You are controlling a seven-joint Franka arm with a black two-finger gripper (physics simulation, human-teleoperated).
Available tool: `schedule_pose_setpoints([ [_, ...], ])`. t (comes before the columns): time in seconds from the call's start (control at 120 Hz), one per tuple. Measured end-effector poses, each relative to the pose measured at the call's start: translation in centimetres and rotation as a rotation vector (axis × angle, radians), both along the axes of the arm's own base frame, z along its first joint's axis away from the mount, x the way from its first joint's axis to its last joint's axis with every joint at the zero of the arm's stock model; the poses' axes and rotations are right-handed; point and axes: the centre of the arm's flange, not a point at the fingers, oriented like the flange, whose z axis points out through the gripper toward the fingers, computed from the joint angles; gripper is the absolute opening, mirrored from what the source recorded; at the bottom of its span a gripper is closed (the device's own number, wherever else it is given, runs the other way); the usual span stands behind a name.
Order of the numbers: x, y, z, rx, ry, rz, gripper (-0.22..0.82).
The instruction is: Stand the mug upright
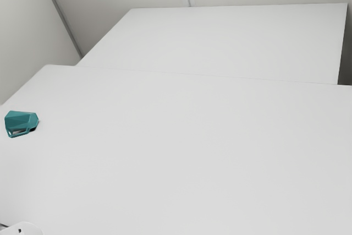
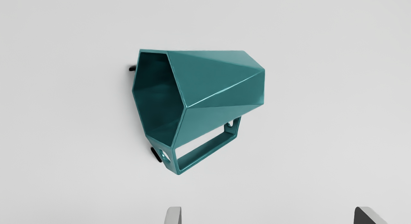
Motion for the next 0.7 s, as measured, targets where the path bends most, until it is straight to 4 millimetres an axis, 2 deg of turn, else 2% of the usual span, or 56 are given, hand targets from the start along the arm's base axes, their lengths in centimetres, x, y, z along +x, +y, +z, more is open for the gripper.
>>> schedule_pose_setpoints([
  [0.333,2.1,0.5,-2.4,0.012,0.035,-0.010,0.58],
  [0.7,5.1,-0.6,-4.8,-0.028,-0.001,-0.011,0.58],
])
